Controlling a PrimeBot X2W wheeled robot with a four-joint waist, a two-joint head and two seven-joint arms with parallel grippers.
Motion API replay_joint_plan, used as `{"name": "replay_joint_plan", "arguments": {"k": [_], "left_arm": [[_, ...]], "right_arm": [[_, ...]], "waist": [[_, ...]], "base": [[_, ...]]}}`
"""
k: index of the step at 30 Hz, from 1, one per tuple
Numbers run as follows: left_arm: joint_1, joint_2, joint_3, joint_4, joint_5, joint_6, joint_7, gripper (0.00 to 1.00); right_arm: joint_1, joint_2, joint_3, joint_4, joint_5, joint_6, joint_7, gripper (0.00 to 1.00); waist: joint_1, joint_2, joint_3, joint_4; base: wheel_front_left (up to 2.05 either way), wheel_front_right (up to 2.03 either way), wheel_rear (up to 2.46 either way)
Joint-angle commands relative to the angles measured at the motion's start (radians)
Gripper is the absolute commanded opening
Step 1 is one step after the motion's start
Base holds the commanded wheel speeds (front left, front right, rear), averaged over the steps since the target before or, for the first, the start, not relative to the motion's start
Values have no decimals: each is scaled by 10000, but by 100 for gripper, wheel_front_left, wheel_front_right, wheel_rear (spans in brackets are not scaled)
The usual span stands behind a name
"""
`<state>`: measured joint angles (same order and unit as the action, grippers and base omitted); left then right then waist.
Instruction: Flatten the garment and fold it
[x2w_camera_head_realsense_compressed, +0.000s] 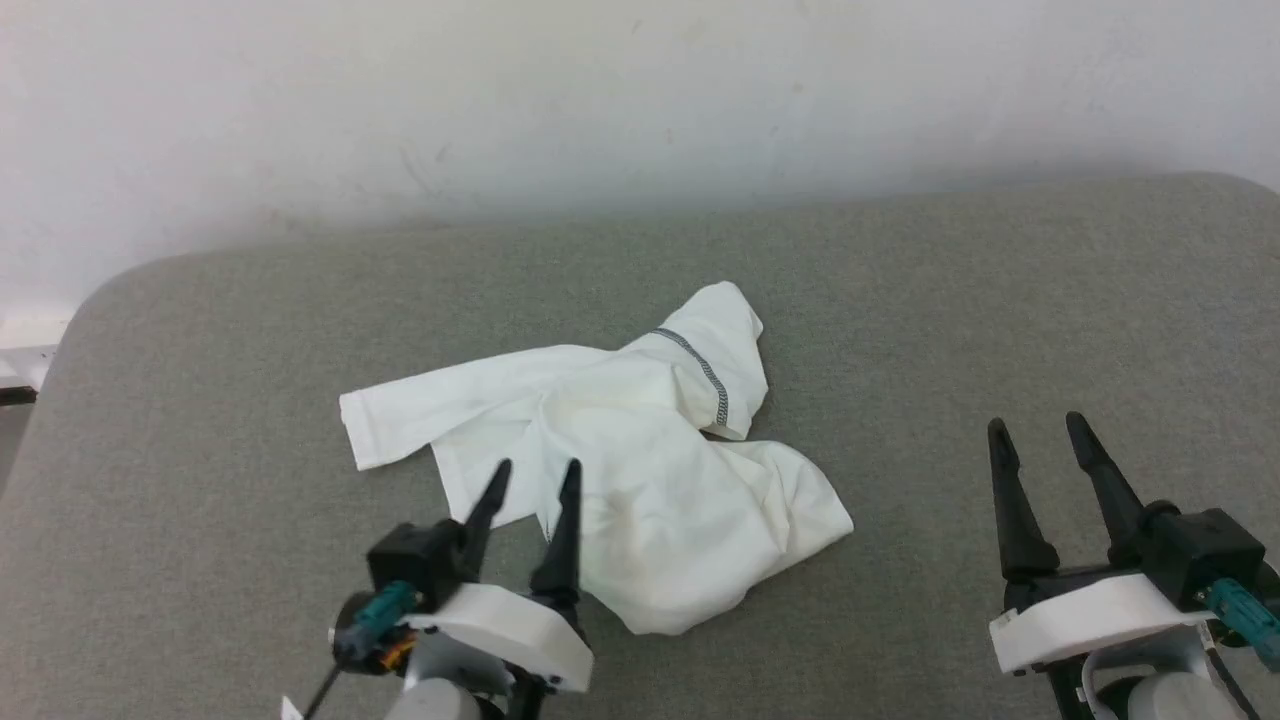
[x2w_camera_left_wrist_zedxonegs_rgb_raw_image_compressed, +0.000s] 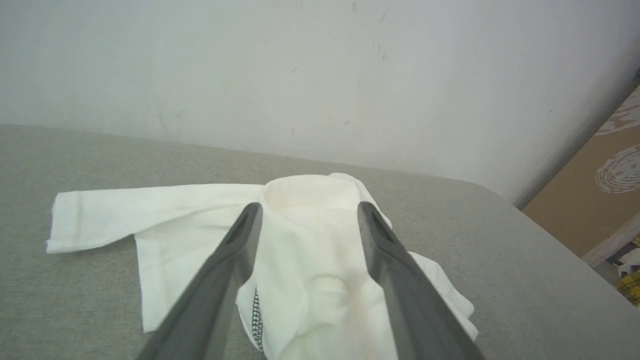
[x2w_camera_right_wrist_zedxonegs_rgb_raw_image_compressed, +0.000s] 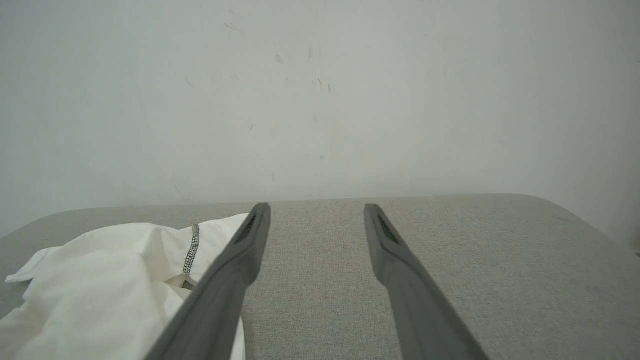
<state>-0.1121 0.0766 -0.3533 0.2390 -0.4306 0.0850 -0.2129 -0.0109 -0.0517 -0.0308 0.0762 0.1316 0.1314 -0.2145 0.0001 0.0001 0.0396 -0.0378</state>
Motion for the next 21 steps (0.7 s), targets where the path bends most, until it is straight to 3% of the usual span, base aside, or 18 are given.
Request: {"name": "replay_joint_plan", "arguments": {"k": [1,14,21], "left_arm": [[-80,201,207,-294,71,114,-175,100],[825,1365,1888,-721,-433,630,-339,100],[1285,1702,2271,-966,-672,472,-344,100]], "right_arm": [[187,15,-21,-87,-35,-7,20,100],[735,15,-11,-661,-72,-7,352,100],[915,15,-26,-885,-55,-7,514,100]], "waist": [[-1,-1,-203,175],[-1,-1,-436,363],[-1,-1,-430,397]], "base": [[0,0,0],[0,0,0],[0,0,0]]}}
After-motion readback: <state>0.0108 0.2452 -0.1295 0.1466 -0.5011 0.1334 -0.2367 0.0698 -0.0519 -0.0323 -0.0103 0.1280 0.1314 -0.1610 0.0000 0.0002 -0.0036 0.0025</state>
